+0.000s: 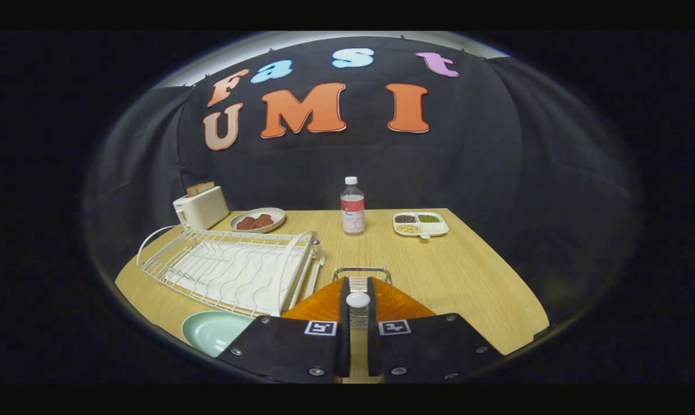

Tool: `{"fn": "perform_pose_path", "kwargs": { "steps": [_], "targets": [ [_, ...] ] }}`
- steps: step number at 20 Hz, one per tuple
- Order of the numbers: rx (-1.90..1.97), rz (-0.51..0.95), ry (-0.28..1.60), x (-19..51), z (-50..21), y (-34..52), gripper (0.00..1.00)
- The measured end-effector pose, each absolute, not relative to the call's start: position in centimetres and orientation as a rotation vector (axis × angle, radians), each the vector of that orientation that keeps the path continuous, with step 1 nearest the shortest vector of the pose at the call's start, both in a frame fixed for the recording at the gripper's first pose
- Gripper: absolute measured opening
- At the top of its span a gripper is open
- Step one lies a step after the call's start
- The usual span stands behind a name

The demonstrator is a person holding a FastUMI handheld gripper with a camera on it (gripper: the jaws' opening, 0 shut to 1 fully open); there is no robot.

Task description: Take the plate from the dish rack, then take the spoon from the basket and place it into the plate.

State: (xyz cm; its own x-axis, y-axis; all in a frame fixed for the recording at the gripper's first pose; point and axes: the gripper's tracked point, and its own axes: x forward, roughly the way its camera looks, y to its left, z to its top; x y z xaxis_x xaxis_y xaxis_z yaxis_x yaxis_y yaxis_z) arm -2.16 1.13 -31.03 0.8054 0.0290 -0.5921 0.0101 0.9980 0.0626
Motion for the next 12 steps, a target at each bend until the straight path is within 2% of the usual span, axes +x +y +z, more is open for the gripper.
{"fn": "perform_pose_path", "kwargs": {
  "steps": [12],
  "targets": [
    [0.067, 0.116, 0.573, -4.6, -21.5, 2.9, 0.12]
  ]
}}
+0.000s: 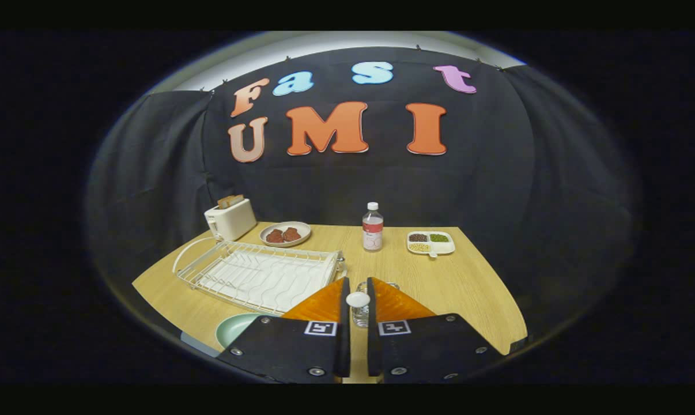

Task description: Take the plate from the dish rack, then take the spoon from the basket and place it into the plate.

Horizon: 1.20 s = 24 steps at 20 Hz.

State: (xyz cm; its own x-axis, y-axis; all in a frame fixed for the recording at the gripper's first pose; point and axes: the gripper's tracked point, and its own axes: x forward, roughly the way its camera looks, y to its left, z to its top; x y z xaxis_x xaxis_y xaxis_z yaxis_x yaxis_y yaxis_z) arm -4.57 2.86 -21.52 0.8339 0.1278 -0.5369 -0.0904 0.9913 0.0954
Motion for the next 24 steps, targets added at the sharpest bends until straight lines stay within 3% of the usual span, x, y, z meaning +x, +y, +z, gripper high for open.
{"fn": "perform_pose_path", "kwargs": {
  "steps": [8, 24],
  "targets": [
    [0.148, 0.295, 0.523, -7.9, -17.7, 8.3, 0.12],
    [0.131, 0.531, 0.728, -11.6, -28.0, 18.7, 0.12]
  ]
}}
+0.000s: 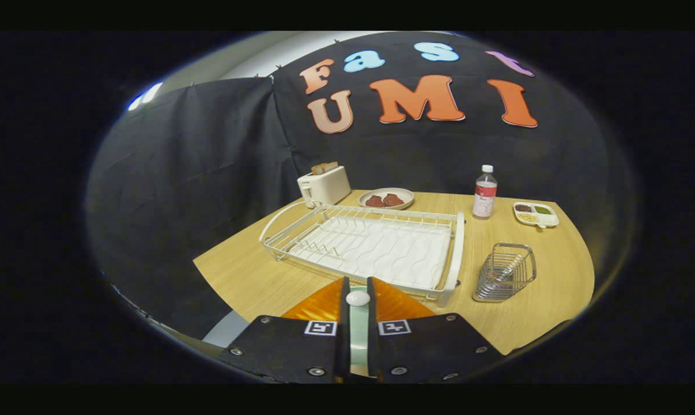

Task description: Take the plate from the dish rack, then take the spoon from the basket and place it into the plate.

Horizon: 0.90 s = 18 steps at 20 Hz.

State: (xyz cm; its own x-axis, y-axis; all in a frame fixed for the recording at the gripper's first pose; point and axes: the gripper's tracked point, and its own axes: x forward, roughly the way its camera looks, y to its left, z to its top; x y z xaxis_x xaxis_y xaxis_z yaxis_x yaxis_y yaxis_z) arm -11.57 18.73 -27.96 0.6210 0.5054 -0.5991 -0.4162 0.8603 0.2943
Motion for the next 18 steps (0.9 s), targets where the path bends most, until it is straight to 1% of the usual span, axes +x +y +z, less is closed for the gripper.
{"fn": "perform_pose_path", "kwargs": {
  "steps": [5, 9, 13, 18],
  "targets": [
    [0.137, 0.555, 0.746, -11.8, -30.2, 20.2, 0.12],
    [0.155, 0.568, 0.749, -12.5, -30.5, 20.0, 0.12],
    [0.193, 0.566, 0.824, -14.2, -32.2, 19.0, 0.14],
    [0.211, 0.527, 0.914, -16.2, -34.7, 17.7, 0.14]
  ]
}}
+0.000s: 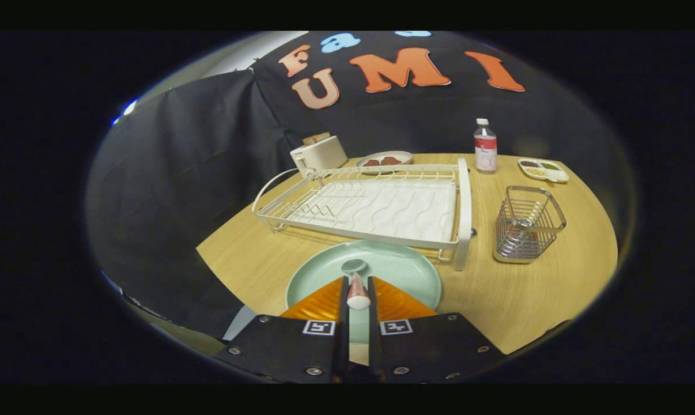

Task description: Take the plate from the dish rack, then take the spoon from the basket and place it into the plate.

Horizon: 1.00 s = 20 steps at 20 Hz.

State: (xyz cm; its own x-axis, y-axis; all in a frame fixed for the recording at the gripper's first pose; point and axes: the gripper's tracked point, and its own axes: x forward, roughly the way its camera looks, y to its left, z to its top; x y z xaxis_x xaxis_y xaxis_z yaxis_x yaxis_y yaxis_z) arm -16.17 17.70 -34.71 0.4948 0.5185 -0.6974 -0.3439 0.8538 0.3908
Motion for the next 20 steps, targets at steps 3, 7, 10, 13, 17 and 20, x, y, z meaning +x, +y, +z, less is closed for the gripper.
{"fn": "perform_pose_path", "kwargs": {
  "steps": [3, 7, 10, 13, 17, 20],
  "targets": [
    [0.172, 0.510, 0.960, -17.0, -36.2, 17.0, 0.16],
    [0.141, 0.482, 1.003, -18.0, -37.2, 16.0, 0.20],
    [0.155, 0.459, 0.980, -17.1, -36.1, 15.6, 0.31],
    [0.156, 0.432, 0.932, -15.5, -34.0, 14.7, 0.38],
    [0.155, 0.393, 0.831, -12.6, -29.8, 13.4, 0.43],
    [0.154, 0.378, 0.748, -10.2, -26.2, 12.7, 0.48]
  ]
}}
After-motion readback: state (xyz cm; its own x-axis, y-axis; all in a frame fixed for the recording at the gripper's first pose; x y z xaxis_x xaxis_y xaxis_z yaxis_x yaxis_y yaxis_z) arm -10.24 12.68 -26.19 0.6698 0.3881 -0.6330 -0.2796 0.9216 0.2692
